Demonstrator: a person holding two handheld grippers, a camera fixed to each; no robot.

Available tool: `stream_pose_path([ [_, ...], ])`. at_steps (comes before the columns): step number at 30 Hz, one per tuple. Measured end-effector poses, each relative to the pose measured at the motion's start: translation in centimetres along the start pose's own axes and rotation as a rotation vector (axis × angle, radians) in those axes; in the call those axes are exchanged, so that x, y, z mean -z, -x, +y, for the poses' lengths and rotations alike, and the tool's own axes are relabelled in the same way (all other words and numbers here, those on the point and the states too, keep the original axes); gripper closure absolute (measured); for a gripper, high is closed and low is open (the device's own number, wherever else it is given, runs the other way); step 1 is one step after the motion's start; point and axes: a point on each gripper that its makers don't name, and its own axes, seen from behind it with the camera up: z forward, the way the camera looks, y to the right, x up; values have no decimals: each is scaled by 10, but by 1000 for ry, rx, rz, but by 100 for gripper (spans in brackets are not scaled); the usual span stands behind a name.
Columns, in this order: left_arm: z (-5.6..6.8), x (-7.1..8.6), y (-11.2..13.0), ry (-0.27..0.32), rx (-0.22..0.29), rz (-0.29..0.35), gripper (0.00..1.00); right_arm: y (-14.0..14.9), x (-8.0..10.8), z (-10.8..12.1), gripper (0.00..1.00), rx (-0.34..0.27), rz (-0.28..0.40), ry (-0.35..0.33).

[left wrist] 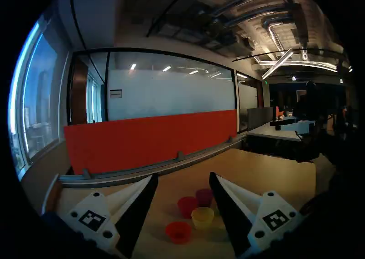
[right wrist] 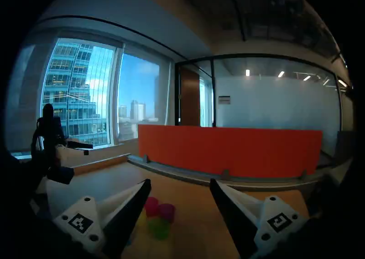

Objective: Pour water

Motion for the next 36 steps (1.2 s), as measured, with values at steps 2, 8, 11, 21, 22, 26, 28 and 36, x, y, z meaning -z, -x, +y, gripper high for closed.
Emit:
stream_pose_path([
  [2, 7, 2, -3, 30, 10, 8, 17, 1, 0, -3, 0, -2, -7, -12],
  [8, 20, 2, -1, 102, 36, 3, 18, 4, 3, -9, 0, -4, -35, -49],
  [11, 22, 3, 3, 119, 29, -7, 17, 10, 3, -11, 0, 5, -57, -60],
  [21, 41, 4, 15, 217, 9, -23, 17, 22, 4, -20, 0, 54, -111, -104],
  [22, 42, 4, 17, 224, 8, -26, 17, 23, 4, -20, 0, 60, -116, -105],
  [26, 45, 2, 26, 243, 4, -43, 18, 27, 4, -23, 0, 72, -136, -115],
  [28, 47, 1, 33, 250, -1, -54, 18, 30, 3, -24, 0, 77, -145, -123],
  [36, 62, 0, 65, 281, -38, -102, 18, 47, 0, -26, 0, 91, -182, -142],
])
